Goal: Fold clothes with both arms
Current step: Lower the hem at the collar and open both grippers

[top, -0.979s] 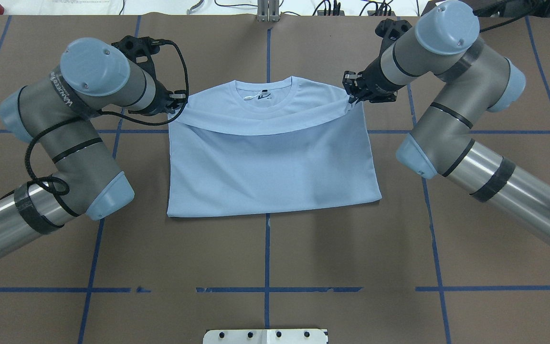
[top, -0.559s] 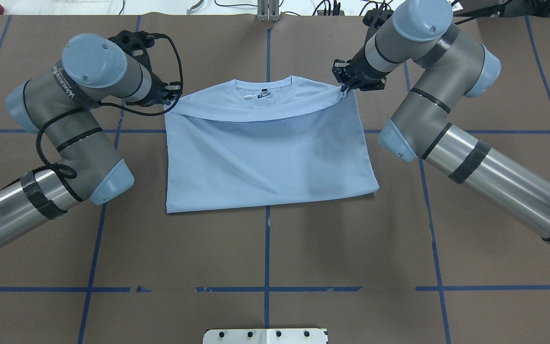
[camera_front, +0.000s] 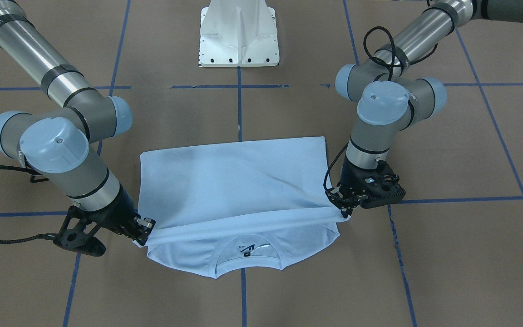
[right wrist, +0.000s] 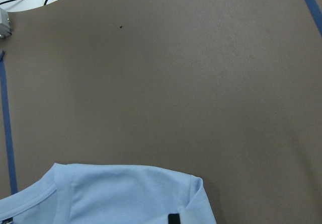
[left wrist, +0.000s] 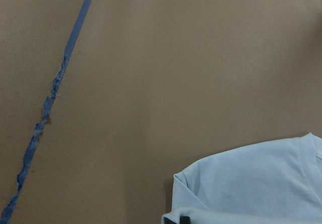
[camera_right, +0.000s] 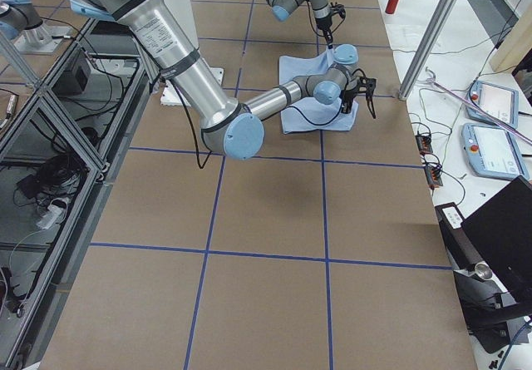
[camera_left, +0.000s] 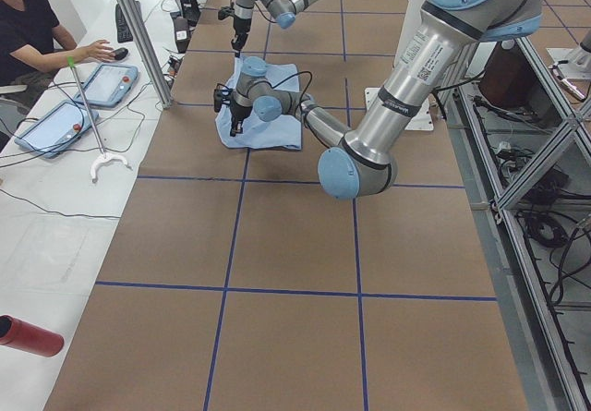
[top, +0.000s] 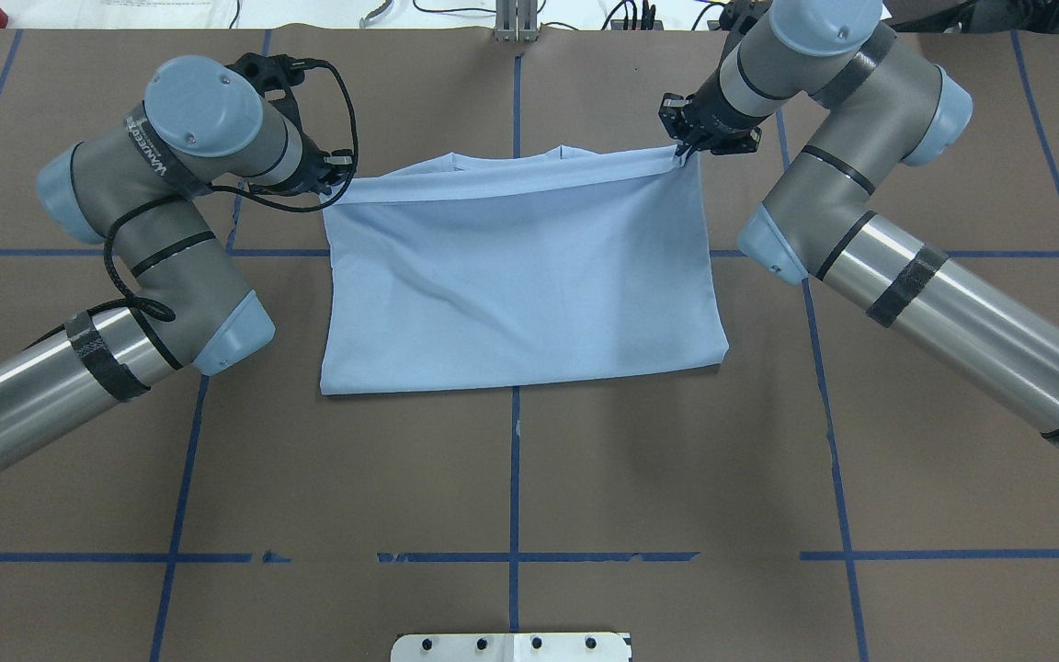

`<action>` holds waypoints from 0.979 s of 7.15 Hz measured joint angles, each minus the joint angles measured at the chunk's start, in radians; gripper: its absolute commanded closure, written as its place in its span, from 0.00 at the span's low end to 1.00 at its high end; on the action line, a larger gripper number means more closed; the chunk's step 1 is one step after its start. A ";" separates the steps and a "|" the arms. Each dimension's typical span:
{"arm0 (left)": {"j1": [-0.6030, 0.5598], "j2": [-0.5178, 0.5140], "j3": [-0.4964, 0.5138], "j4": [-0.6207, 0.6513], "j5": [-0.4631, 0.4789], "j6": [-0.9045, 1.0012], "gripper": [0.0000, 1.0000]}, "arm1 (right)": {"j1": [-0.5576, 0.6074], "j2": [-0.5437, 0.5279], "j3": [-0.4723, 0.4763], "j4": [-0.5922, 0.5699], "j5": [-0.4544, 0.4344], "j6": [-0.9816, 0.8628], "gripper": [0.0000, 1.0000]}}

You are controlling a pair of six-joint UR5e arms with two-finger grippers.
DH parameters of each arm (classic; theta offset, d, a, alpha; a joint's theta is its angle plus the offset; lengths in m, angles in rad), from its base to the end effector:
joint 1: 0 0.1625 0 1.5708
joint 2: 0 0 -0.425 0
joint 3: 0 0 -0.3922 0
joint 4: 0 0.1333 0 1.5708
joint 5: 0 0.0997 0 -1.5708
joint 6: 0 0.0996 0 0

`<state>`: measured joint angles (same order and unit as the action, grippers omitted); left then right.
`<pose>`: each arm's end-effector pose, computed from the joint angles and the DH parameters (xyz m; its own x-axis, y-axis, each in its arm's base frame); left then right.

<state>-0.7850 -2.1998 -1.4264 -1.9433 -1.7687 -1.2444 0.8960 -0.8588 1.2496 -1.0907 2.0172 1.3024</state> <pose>0.4404 -0.6008 0.3120 0.6271 -0.1822 -0.7573 0.4084 0.9048 0.1205 -0.4126 -0.6602 0.3165 0.5201 0.2671 0.8113 -0.3735 0.9253 -0.0653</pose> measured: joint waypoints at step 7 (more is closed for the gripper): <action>0.003 -0.021 0.009 -0.014 0.000 -0.013 0.01 | -0.020 0.013 -0.009 0.012 -0.002 -0.004 0.00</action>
<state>-0.7824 -2.2208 -1.4174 -1.9573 -1.7687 -1.2579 0.8765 -0.8453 1.2402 -1.0785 2.0148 1.2988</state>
